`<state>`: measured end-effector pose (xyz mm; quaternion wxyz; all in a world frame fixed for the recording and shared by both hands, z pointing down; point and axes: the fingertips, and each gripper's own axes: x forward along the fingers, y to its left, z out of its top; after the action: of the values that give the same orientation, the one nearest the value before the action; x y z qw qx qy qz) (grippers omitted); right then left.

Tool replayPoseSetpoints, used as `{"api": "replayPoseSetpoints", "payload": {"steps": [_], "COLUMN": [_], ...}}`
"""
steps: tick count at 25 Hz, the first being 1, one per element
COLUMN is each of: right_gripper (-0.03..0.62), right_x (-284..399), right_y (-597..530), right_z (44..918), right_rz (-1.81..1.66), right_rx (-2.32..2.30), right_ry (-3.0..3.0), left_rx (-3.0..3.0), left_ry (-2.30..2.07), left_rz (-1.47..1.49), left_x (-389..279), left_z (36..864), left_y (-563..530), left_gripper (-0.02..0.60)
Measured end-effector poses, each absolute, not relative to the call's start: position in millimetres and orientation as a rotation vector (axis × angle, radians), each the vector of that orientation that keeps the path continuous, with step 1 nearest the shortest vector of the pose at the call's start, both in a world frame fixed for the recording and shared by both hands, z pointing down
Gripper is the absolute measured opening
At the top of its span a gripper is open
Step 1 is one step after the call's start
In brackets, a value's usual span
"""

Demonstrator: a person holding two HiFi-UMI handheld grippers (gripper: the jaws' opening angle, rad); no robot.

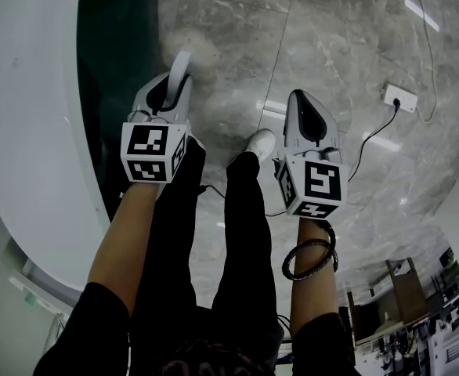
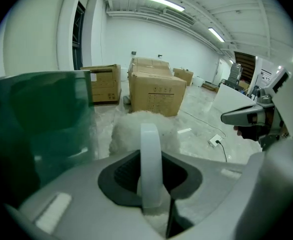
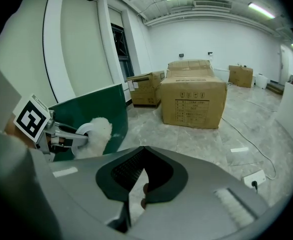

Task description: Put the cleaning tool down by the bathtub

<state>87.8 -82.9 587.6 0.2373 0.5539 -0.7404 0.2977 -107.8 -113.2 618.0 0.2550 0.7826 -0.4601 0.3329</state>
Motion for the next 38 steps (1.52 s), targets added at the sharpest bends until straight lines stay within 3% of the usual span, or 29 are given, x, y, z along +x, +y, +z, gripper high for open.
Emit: {"api": "replayPoseSetpoints", "payload": {"steps": [38], "right_gripper": [0.018], "right_x": [53.3], "right_y": [-40.8], "right_z": [835.1], "right_rz": [0.963], "right_rx": [1.322], "right_ry": [-1.973], "left_rx": [1.976], "left_ry": [-1.184], "left_rz": [0.974], "left_x": [-131.2], "left_z": [874.3], "left_y": [-69.0], "left_gripper": [0.083]}}
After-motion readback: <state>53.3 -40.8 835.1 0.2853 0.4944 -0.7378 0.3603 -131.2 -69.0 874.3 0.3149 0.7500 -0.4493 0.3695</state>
